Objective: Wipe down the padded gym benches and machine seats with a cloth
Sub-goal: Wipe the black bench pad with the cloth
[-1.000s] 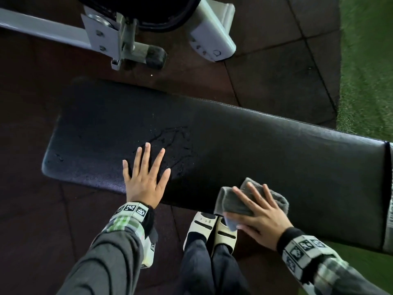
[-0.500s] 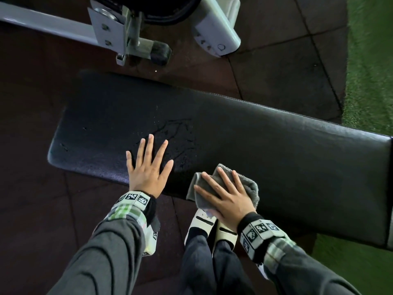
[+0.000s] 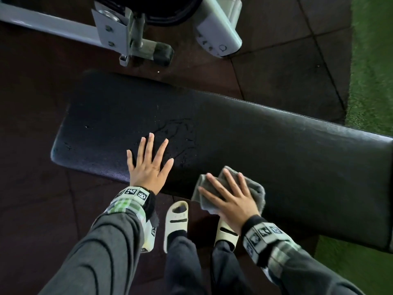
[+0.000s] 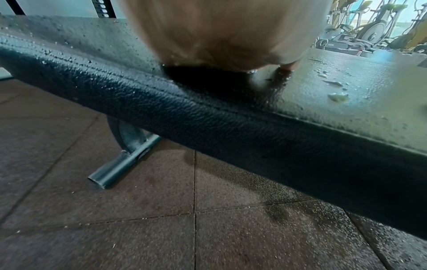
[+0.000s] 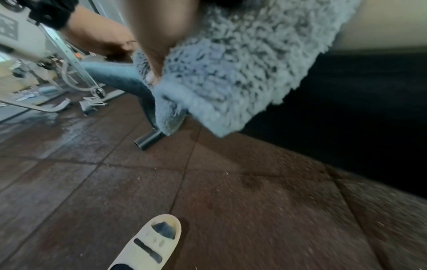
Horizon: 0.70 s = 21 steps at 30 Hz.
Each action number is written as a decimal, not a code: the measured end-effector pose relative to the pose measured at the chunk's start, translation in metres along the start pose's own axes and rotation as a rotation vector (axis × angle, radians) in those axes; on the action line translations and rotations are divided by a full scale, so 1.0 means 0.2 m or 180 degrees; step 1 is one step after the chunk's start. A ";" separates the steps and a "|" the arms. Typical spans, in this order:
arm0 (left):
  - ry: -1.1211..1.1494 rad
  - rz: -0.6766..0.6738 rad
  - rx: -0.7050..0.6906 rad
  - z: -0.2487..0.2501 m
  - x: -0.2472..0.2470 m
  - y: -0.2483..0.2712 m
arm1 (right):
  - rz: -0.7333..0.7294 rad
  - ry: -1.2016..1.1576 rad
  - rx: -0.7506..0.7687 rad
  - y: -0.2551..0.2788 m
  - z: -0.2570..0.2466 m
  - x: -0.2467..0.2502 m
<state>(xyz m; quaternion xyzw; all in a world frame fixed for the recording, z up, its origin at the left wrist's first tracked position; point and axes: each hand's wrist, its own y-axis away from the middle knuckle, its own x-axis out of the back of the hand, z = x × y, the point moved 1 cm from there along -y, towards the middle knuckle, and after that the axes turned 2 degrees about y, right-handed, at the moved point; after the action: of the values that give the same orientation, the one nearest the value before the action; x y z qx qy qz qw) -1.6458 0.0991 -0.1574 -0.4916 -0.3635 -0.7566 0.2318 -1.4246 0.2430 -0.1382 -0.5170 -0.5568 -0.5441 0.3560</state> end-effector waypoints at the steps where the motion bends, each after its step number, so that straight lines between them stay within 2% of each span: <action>1: 0.0011 0.0011 -0.0017 0.00 0.00 0.00 | -0.0036 -0.0025 0.0049 -0.06 -0.03 0.01; 5: 0.0008 -0.0002 -0.0026 -0.01 -0.01 0.00 | -0.0073 0.0009 0.0150 -0.15 -0.09 0.01; 9: 0.0080 0.0075 -0.0135 -0.01 -0.01 0.01 | 0.0050 0.0113 0.0251 0.02 0.02 -0.03; 12: 0.0087 0.0031 -0.0227 -0.02 -0.01 0.01 | 0.0124 0.0214 0.0070 0.13 0.10 -0.04; 15: 0.0012 0.0042 -0.0400 -0.04 0.02 0.01 | 0.0067 0.0011 -0.0378 0.13 0.12 -0.01; 19: -0.0168 -0.0012 -0.0909 -0.17 0.11 -0.04 | 0.0212 -0.0500 -0.1476 -0.05 0.08 0.04; 21: -0.0266 -0.0040 -0.1098 -0.26 0.15 -0.09 | 0.0252 -0.0663 -0.1851 -0.16 0.06 0.06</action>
<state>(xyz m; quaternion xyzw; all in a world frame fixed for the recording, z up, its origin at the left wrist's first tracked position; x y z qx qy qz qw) -1.7003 0.0692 -0.1486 -0.5528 -0.2407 -0.7881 0.1241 -1.4564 0.2612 -0.1364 -0.6713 -0.3908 -0.6104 0.1551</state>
